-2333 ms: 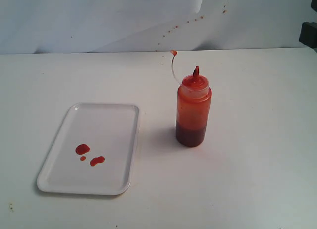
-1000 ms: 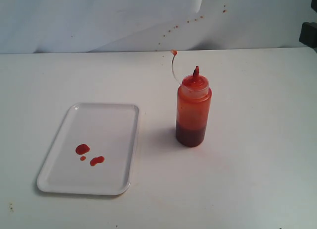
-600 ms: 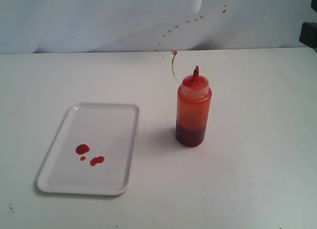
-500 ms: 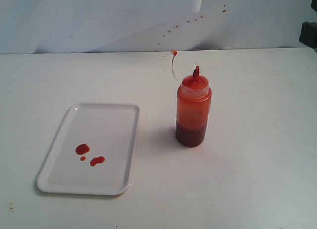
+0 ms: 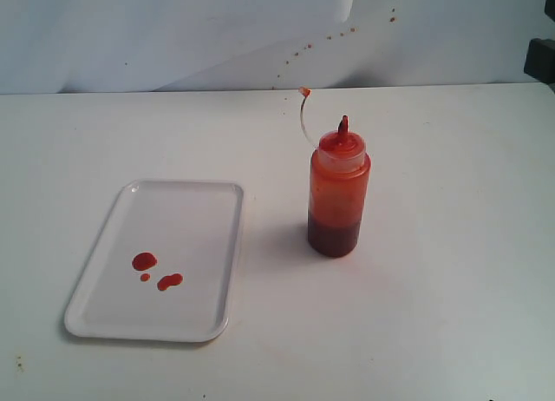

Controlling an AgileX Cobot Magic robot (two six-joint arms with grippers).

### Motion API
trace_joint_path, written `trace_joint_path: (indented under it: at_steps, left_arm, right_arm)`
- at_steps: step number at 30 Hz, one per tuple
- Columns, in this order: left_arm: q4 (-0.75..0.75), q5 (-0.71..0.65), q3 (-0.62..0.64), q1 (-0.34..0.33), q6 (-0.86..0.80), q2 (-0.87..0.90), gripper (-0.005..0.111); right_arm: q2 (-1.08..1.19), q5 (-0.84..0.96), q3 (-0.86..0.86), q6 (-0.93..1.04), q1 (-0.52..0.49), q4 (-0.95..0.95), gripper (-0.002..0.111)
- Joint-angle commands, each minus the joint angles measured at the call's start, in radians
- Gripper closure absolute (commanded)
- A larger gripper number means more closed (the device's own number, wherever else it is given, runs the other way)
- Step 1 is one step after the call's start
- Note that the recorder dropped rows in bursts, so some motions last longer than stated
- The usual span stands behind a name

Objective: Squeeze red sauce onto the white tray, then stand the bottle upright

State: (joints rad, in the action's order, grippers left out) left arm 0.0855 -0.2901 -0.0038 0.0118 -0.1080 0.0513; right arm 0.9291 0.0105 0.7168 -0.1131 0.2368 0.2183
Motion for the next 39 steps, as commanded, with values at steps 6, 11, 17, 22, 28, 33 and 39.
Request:
trace_joint_path:
  at_steps: [6, 11, 17, 22, 28, 33, 39]
  left_arm:
    - [0.002, 0.004, 0.004, -0.001, -0.005, -0.001, 0.107]
    - [0.002, 0.004, 0.004, -0.001, -0.005, -0.001, 0.107]
    - [0.002, 0.004, 0.004, -0.001, -0.005, -0.001, 0.107]
    - [0.002, 0.004, 0.004, -0.001, -0.005, -0.001, 0.107]
    - [0.002, 0.006, 0.004, -0.001, -0.005, -0.001, 0.107]
    - [0.002, 0.006, 0.004, -0.001, -0.005, -0.001, 0.107]
    - [0.002, 0.006, 0.004, -0.001, -0.005, -0.001, 0.107]
  right_arm:
    - [-0.004, -0.011, -0.005, 0.002, -0.006, -0.006, 0.108]
    - [-0.004, -0.011, -0.005, 0.002, -0.006, -0.006, 0.108]
    - [-0.004, -0.011, -0.005, 0.002, -0.006, -0.006, 0.108]
    - [-0.011, -0.011, -0.005, 0.002, -0.006, -0.006, 0.108]
    - [-0.134, 0.004, -0.005, 0.002, -0.006, -0.006, 0.108]
    - [-0.257, 0.006, -0.005, 0.002, -0.006, -0.006, 0.108]
    - [-0.424, 0.006, -0.005, 0.002, -0.006, -0.006, 0.108]
